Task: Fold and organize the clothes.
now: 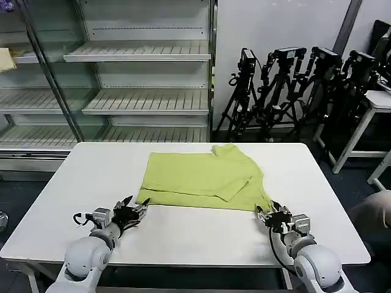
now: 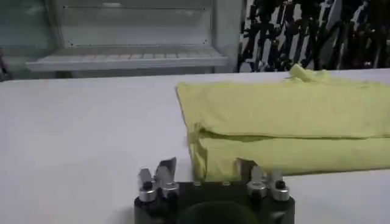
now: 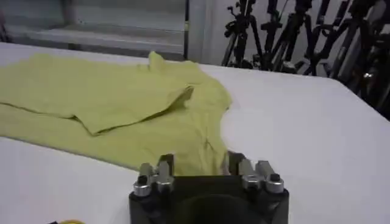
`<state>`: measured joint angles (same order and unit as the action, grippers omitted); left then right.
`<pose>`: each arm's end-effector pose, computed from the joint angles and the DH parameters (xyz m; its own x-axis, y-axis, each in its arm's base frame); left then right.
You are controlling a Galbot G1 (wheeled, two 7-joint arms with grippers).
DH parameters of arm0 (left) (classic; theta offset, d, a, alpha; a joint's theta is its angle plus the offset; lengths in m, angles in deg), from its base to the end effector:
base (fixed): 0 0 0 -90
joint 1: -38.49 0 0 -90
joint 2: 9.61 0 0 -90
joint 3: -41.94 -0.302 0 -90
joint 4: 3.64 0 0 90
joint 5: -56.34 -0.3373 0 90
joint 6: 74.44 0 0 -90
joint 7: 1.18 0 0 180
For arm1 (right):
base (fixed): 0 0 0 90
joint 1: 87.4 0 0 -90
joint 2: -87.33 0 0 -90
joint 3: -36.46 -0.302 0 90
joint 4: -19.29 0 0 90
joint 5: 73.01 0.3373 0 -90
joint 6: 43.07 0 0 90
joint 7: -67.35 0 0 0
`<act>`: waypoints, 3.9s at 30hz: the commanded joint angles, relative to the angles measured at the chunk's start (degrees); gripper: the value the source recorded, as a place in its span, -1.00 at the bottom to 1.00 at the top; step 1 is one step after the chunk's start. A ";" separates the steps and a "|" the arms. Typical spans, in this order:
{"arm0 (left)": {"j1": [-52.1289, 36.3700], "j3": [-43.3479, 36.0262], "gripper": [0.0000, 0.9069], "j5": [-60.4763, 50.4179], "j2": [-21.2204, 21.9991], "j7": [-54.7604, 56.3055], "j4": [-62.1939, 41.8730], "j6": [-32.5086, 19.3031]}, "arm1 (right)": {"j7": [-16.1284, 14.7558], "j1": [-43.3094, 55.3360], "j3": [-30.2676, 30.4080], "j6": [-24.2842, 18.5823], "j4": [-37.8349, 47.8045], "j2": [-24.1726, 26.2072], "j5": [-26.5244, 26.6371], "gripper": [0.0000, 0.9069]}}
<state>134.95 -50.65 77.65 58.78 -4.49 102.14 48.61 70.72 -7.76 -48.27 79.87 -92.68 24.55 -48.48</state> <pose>0.2996 0.0638 -0.2361 -0.8820 0.1846 0.4336 0.1930 0.9809 -0.0251 0.2759 -0.0549 -0.2227 -0.8873 -0.1550 0.4344 -0.1943 0.9798 -0.0472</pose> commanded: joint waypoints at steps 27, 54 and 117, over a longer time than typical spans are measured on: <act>17.50 6.78 -0.96 -0.30 0.50 -1.88 15.93 -0.26 | -0.22 -17.73 -4.17 -1.34 -15.48 -0.25 -4.68 -1.00; 32.46 12.49 1.00 -2.11 0.98 -2.32 24.46 -0.45 | -1.85 -34.77 -8.95 -4.11 -23.39 -2.42 -11.70 1.00; -21.17 -7.56 1.00 1.07 -3.48 -1.65 -19.91 -0.18 | 13.53 37.65 17.48 0.25 36.62 -15.32 3.69 1.00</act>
<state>115.72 -57.73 78.79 55.38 -6.09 85.18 48.43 83.86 28.25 -31.30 80.05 -59.49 9.74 -45.43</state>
